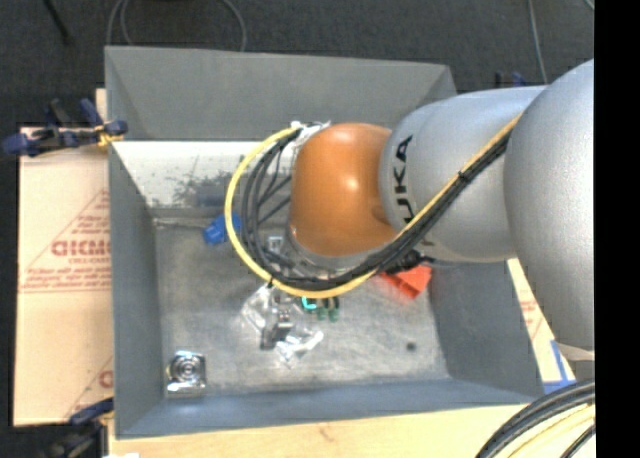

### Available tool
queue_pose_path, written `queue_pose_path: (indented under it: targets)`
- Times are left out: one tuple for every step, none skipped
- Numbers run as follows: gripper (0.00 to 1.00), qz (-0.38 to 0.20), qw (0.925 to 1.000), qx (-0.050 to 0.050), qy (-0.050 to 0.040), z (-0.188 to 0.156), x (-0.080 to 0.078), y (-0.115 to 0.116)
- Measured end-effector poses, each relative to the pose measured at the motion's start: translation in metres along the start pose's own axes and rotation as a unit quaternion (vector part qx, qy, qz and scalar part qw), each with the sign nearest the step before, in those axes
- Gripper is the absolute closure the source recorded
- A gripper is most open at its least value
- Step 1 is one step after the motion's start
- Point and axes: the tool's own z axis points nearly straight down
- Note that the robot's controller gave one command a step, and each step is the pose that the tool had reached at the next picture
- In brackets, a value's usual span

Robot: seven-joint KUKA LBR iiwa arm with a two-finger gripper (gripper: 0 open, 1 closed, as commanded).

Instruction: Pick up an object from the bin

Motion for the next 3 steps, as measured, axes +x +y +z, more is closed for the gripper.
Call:
queue_pose_path:
  targets:
    - [0.0,0.074,0.9972,-0.001,-0.0061,0.063,-0.026,-0.043]
    - [1.0,0.078,0.997,-0.001,-0.006,0.064,-0.026,-0.045]
    - [1.0,0.084,0.9965,0.0,-0.0043,0.018,-0.031,-0.057]
